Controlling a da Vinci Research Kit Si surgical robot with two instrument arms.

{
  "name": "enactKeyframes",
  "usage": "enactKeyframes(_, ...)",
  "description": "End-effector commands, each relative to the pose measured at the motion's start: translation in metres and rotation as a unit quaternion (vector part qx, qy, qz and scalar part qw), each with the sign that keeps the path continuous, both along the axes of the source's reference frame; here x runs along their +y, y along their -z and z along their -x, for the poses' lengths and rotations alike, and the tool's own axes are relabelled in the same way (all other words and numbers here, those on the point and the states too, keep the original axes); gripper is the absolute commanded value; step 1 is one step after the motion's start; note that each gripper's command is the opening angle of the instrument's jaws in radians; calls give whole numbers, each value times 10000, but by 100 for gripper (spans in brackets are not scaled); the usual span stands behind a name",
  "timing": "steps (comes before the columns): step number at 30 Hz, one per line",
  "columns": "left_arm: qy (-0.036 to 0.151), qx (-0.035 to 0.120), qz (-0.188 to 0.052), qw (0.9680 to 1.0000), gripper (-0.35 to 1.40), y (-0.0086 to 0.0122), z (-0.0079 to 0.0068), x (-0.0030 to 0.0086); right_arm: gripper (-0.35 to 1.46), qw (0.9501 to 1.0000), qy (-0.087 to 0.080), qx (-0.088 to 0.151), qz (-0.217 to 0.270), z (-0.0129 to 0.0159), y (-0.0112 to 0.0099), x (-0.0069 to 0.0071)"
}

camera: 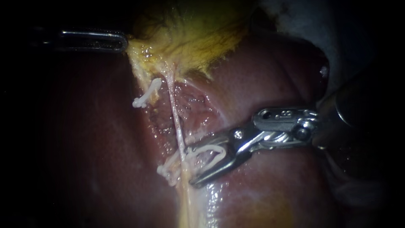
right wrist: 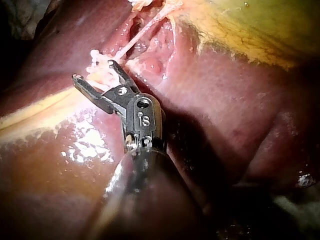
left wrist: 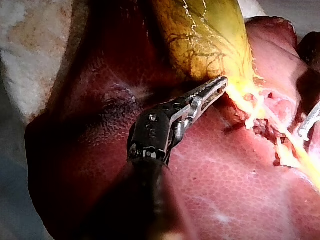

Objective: Clipping first clip right tube

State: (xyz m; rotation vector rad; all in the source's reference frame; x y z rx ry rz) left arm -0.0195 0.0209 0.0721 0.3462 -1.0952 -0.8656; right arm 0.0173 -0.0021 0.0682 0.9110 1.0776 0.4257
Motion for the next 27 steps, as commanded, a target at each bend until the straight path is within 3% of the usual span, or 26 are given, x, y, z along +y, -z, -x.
enactKeyframes(1,-1,0,1,10000,-35,0,0,0,49,10000,-12,-6,-4,1,0,1)
enactKeyframes(14,-1,0,2,10000,-35,0,0,0,49,10000,-64,3,22,9,-9,17)
enactKeyframes(27,0,0,1,10000,-35,0,0,0,49,9999,-106,50,51,7,-39,22)
